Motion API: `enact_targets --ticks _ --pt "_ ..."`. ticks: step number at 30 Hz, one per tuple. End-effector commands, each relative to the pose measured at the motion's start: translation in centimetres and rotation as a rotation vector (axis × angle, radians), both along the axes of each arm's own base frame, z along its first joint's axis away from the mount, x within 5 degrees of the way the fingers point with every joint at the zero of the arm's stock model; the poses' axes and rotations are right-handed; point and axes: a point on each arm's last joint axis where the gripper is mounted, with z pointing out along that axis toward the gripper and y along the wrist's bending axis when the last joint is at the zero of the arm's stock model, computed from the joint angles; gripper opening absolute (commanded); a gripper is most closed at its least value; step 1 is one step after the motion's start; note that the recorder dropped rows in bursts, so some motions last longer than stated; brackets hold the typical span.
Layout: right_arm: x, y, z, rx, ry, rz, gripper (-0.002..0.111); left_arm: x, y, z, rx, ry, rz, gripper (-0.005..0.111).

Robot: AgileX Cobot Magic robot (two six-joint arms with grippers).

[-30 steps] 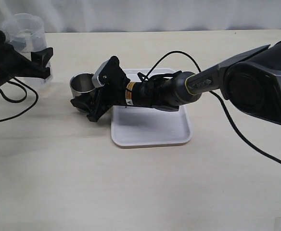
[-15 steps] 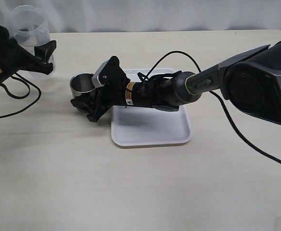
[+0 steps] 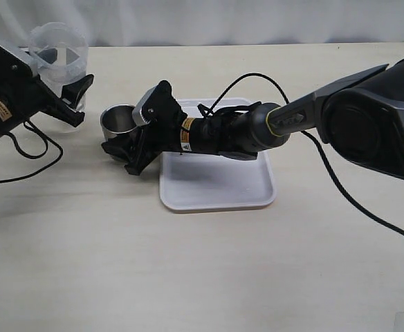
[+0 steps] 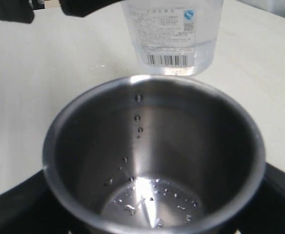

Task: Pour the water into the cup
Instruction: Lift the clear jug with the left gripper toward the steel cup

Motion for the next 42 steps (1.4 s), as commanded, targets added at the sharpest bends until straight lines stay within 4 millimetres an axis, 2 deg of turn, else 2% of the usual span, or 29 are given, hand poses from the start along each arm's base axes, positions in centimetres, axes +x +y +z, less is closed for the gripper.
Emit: enact_targets --ticks 1,12,42 --pt "0.2 -0.5 -0.7 -0.052 0.015 -0.02 0.004 0.2 -0.2 0.9 -0.01 -0.075 -0.017 0.0" --pt "0.2 -0.5 -0.7 -0.052 0.015 -0.02 0.004 0.9 -1.4 0.8 0.098 -0.062 -0.102 0.0" --pt "0.2 -0.5 -0.7 -0.052 0.015 -0.02 0.004 0.9 -1.5 0.7 0.284 -0.156 -0.137 0.0"
